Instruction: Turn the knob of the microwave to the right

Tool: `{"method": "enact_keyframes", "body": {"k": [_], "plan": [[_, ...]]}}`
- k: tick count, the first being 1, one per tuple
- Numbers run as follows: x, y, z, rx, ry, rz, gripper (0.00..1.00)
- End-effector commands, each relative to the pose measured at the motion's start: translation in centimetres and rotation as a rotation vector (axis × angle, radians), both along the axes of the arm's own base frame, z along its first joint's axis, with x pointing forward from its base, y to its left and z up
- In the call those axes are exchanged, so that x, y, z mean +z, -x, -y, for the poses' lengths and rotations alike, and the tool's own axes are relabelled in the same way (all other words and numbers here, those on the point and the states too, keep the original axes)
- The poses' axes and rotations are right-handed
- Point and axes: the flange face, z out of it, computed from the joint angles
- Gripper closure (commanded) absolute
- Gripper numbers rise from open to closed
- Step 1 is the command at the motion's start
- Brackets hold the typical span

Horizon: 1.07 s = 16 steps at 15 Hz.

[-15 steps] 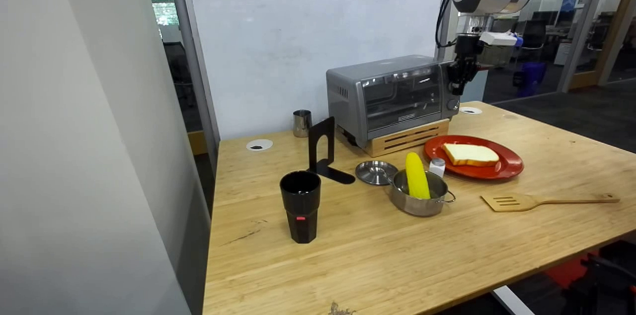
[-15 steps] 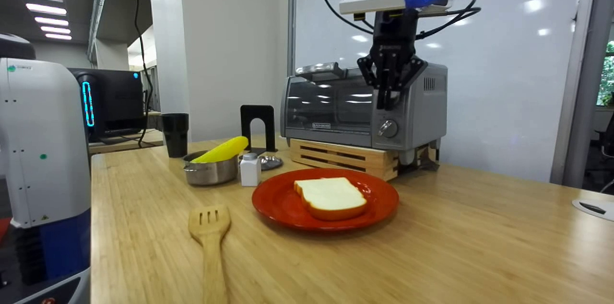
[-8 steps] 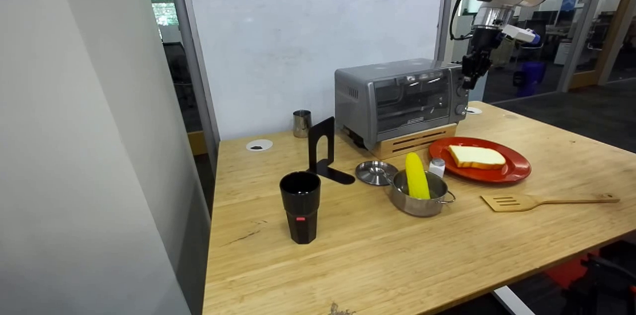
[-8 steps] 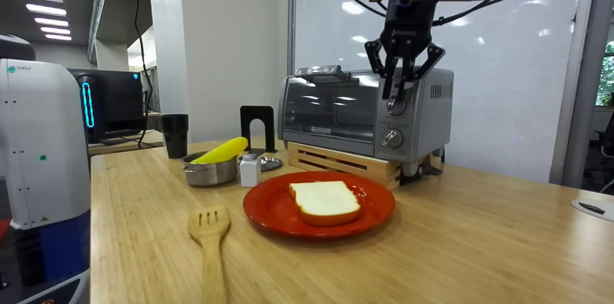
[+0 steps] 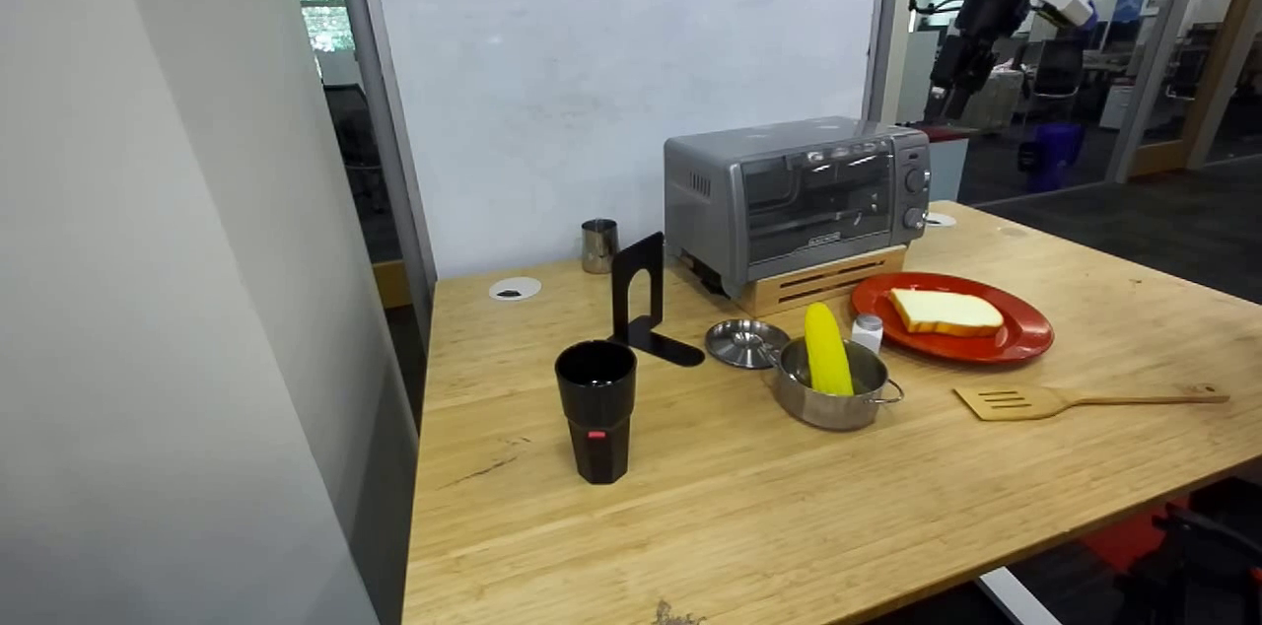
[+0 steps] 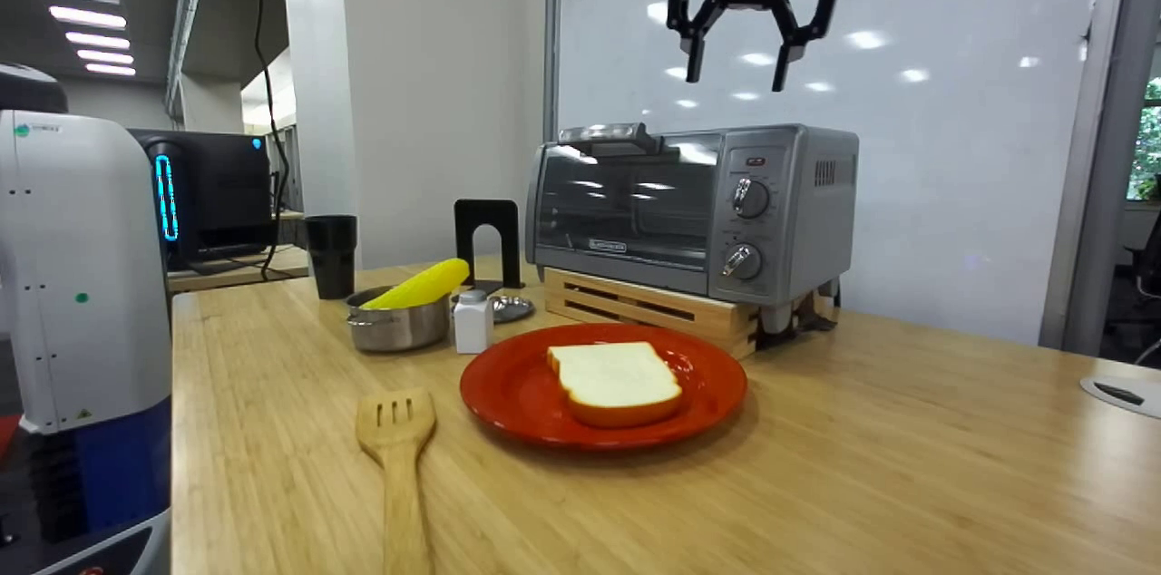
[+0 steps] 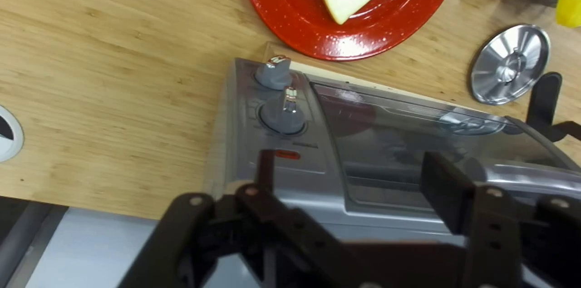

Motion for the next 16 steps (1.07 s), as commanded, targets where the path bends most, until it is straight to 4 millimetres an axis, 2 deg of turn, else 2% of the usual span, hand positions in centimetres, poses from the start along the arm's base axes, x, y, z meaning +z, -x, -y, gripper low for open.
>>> {"method": "enact_keyframes", "body": {"k": [1, 4, 7, 9, 14, 15, 16], "plan": [[2.3, 2.5, -3.7, 0.005, -0.022, -0.075, 0.00], [3.9, 4.3, -7.6, -0.031, -0.029, -0.158, 0.00], [4.5, 5.6, -11.1, -0.121, 0.005, -0.201, 0.00], [4.0, 6.0, -13.2, -0.161, 0.028, -0.230, 0.00], [0.3, 6.3, -17.7, -0.209, 0.039, -0.309, 0.00], [-0.5, 6.3, -18.2, -0.227, 0.032, -0.320, 0.00], [0.7, 5.7, -17.3, -0.199, 0.030, -0.322, 0.00]]}}
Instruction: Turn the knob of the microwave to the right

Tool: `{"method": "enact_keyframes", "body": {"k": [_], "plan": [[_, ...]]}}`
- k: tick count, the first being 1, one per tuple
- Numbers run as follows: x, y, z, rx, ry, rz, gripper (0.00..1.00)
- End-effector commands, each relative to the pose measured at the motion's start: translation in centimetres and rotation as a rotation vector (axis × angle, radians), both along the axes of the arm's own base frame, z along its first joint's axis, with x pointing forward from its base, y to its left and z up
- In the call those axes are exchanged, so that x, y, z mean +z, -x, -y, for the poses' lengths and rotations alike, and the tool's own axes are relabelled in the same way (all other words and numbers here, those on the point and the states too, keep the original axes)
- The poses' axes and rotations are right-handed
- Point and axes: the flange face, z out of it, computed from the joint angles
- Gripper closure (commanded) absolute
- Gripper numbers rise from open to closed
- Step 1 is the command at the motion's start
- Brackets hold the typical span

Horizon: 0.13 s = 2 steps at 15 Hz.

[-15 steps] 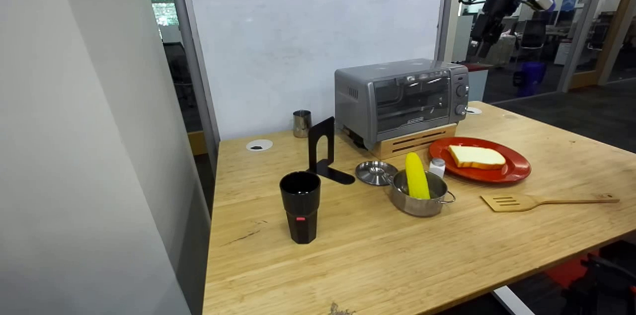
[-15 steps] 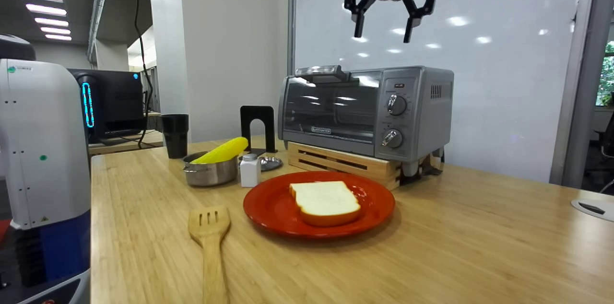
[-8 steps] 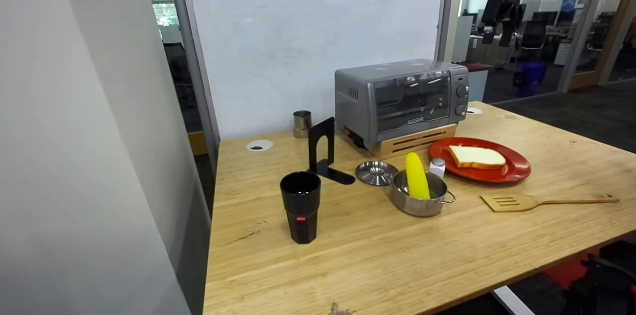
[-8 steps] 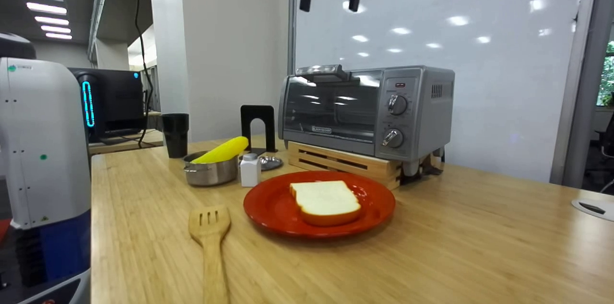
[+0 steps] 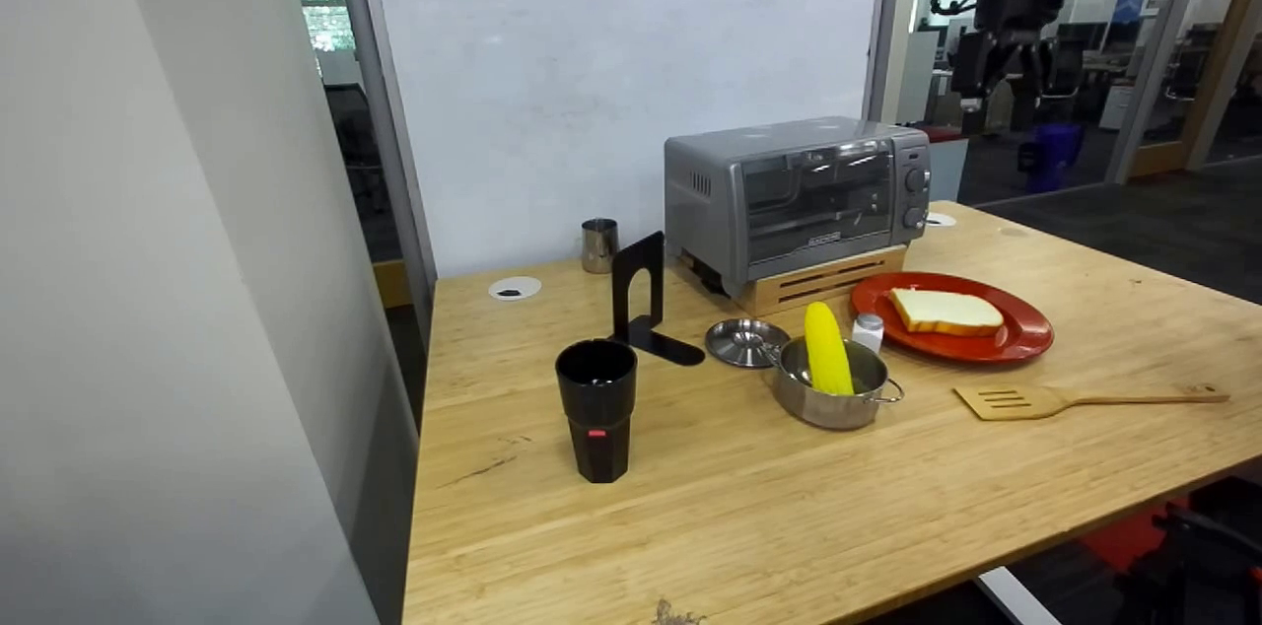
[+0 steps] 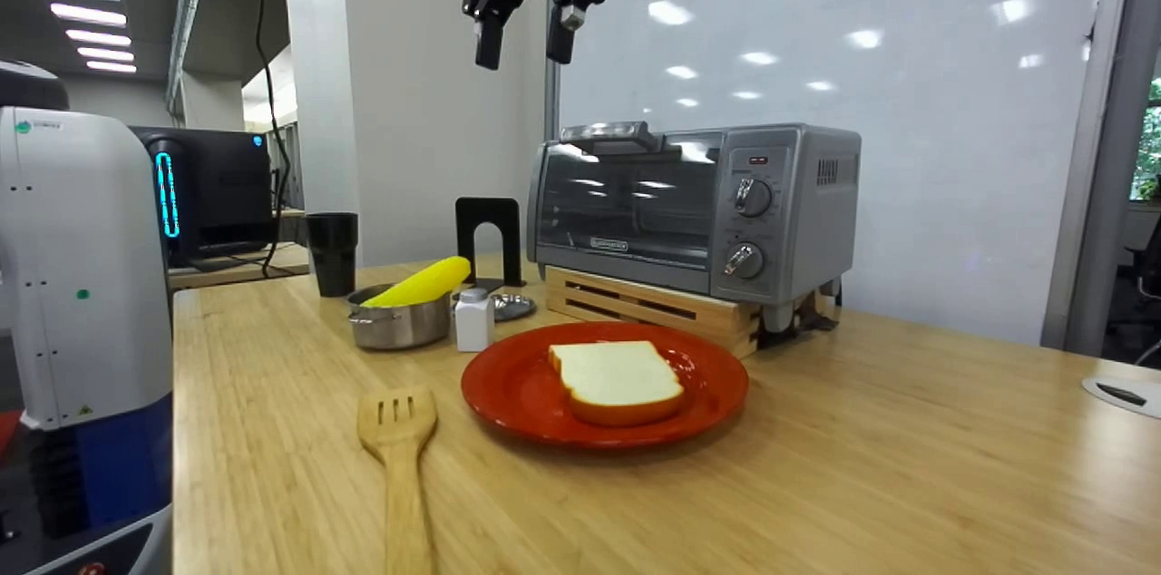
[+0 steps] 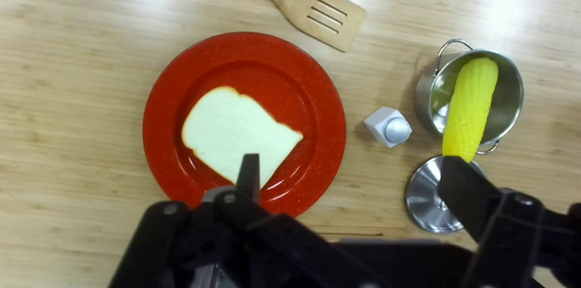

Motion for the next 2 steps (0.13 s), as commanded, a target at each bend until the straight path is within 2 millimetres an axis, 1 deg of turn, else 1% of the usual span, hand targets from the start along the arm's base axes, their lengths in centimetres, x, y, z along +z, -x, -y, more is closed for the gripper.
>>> {"method": "enact_keyframes", "body": {"k": [1, 2], "plan": [[-0.60, -0.02, -0.44, -0.009, -0.002, -0.009, 0.00], [-0.99, -0.03, -0.67, -0.014, -0.002, -0.012, 0.00]]}}
